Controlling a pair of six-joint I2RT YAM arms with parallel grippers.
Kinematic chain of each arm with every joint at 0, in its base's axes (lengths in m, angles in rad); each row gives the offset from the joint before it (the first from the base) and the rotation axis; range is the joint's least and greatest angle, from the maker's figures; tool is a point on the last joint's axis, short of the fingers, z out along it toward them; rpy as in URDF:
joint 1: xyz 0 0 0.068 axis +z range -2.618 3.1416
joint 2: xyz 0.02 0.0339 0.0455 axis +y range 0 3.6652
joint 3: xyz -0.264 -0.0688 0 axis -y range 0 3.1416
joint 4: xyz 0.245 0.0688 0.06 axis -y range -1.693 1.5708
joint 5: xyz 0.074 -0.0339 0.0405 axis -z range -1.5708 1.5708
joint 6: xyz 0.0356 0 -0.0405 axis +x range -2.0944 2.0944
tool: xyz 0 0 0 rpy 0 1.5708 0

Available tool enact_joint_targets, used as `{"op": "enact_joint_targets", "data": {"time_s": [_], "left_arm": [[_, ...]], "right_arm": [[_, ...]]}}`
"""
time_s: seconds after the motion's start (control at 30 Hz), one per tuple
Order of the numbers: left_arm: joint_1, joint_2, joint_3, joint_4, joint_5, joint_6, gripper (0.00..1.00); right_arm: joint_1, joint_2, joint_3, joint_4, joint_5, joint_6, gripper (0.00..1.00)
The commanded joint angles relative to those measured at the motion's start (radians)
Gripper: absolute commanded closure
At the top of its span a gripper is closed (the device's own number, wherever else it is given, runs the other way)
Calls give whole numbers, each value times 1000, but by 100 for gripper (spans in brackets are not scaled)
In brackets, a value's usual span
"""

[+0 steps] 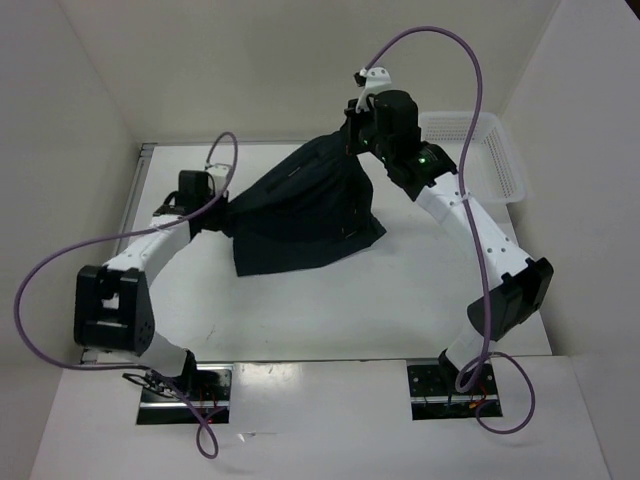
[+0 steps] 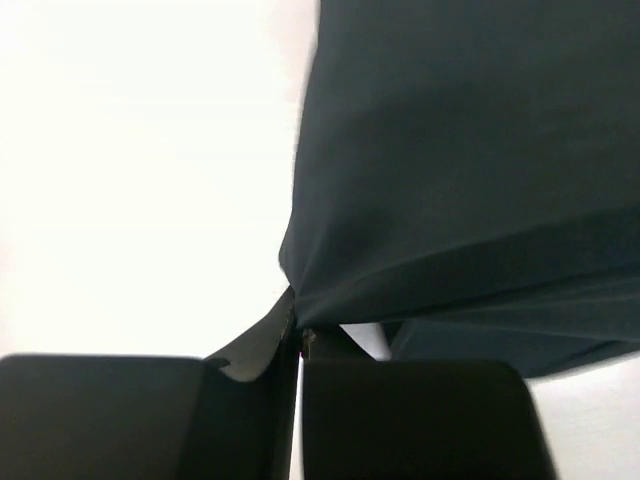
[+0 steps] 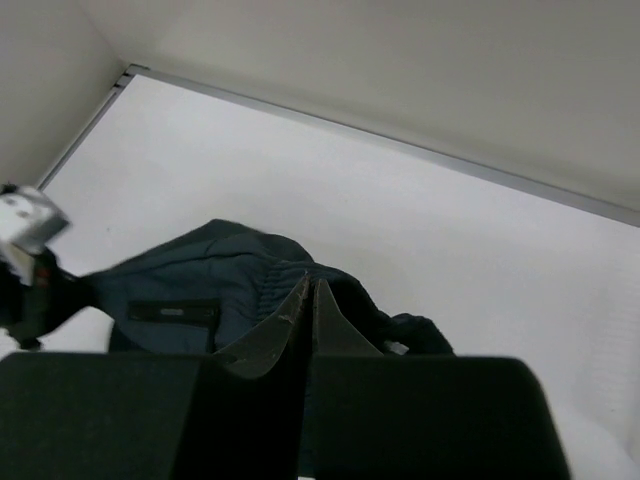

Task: Fold and stack the shorts
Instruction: Flatten the shorts out

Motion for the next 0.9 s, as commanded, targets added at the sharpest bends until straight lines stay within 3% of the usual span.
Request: {"op": "enact_joint_targets", "data": {"time_s": [0.0,0.1,0.27,0.47,0.67,0.8,0.87], "left_arm": [[52,-180,92,-246,-16,4,100],[53,-316,149,-416,36,4,100],[10,-554,213,-685,99,4,100],[10,-622,339,-874,241,4,100],[-1,-421,304,-698,197,4,100],[-1,-225,310,-529,174,4,100],[-1,-110,362,-434,150,4,99]], "right_arm": [[-2,-123,12,19,63,-48,98],[-2,-189,12,8,54,-48,98],[140,-368,-88,-38,133,-95,98],[252,-494,-128,-118,47,-19,98],[252,-471,-223,-43,141,-35,98],[125,-301,-284,126,106,-66,98],[46,-147,-274,177,78,6,98]]}}
